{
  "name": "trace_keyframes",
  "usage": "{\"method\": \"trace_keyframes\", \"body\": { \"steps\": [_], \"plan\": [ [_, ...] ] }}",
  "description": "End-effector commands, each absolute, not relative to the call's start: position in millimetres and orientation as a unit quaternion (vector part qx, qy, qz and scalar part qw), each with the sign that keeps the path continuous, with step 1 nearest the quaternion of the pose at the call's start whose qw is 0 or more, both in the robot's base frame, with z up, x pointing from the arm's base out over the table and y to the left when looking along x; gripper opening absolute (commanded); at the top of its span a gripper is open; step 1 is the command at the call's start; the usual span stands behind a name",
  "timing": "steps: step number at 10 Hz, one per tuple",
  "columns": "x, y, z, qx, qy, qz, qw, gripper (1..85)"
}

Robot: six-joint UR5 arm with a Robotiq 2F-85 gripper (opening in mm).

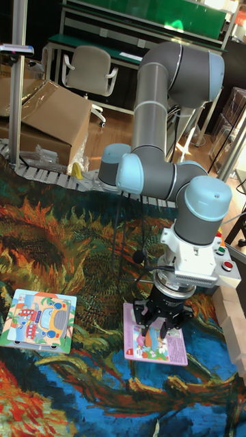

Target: Assemble one piece of a puzzle

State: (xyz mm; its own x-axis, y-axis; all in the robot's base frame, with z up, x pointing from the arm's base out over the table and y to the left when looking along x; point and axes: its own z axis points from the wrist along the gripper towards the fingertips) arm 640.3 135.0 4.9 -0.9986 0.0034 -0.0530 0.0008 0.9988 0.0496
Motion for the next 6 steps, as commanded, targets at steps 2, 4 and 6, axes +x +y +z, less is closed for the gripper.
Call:
{"method": "trace_keyframes", "body": {
  "steps": [2, 4, 6],
  "plan": [
    [639.5, 133.6, 20.1, 0.008, 0.999, 0.041, 0.029, 23.3],
    [637.6, 127.8, 40.0, -0.006, 0.999, 0.043, 0.029, 22.3],
    [644.6, 117.4, 39.8, -0.027, 0.998, 0.022, 0.043, 20.3]
  ]
}}
